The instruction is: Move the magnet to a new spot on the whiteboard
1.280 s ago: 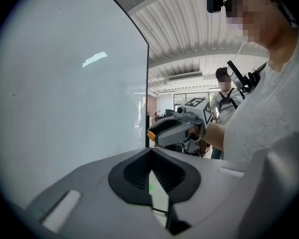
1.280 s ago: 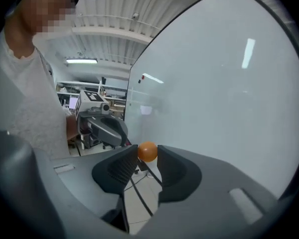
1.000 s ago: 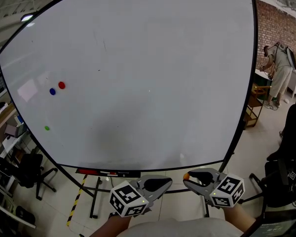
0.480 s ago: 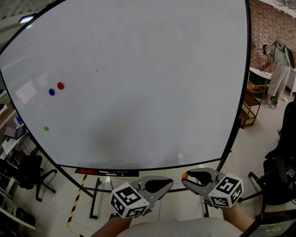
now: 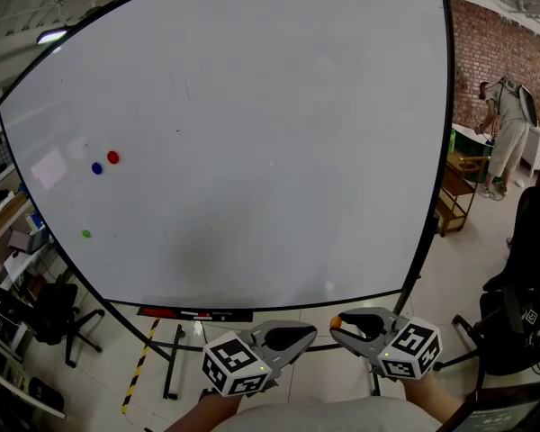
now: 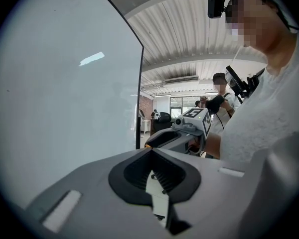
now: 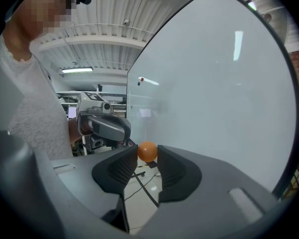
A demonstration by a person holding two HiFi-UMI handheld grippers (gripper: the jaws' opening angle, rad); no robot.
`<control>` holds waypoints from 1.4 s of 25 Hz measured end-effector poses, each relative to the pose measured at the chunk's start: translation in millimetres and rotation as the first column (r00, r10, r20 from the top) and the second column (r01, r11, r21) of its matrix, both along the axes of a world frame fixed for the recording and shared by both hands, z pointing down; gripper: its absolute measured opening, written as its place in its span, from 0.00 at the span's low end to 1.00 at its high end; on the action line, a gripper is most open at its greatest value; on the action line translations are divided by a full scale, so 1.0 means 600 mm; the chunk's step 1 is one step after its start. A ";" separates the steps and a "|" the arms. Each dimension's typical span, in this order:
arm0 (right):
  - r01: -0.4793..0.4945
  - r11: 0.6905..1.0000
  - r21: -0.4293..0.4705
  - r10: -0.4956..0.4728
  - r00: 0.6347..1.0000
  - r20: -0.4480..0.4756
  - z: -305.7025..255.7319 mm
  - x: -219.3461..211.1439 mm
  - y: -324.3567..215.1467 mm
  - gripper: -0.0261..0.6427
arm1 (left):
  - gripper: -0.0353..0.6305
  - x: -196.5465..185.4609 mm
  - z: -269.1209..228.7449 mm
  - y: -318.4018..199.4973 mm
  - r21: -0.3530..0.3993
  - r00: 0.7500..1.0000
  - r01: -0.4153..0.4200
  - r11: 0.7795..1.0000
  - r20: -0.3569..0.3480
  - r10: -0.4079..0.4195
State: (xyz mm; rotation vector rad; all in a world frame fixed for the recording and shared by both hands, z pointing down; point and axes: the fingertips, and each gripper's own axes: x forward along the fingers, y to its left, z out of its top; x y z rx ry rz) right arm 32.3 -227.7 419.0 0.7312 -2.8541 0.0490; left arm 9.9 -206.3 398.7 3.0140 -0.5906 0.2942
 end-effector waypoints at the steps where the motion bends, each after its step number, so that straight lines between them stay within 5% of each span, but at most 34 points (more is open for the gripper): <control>1: 0.001 1.000 0.000 -0.001 1.000 -0.001 0.001 0.000 0.001 0.23 | 0.02 0.000 0.000 0.000 0.000 1.000 0.001 1.000 -0.001 -0.001; 13: 0.003 1.000 0.008 -0.003 1.000 -0.017 0.009 -0.007 0.003 0.23 | 0.02 -0.003 0.004 0.003 -0.010 1.000 0.001 1.000 0.001 -0.001; 20: -0.029 0.990 0.141 0.043 0.994 -0.101 -0.023 0.000 -0.021 0.23 | 0.02 -0.005 0.005 0.011 -0.009 1.000 0.001 1.000 0.003 -0.001; 28: -0.083 0.919 0.385 0.171 0.965 -0.201 -0.133 0.020 -0.112 0.23 | 0.02 -0.011 0.009 0.008 -0.018 1.000 0.010 1.000 0.020 -0.010; 35: -0.098 0.817 0.568 0.285 0.925 -0.250 -0.223 0.017 -0.172 0.23 | 0.02 -0.011 0.004 0.003 -0.017 0.999 0.020 1.000 0.035 -0.019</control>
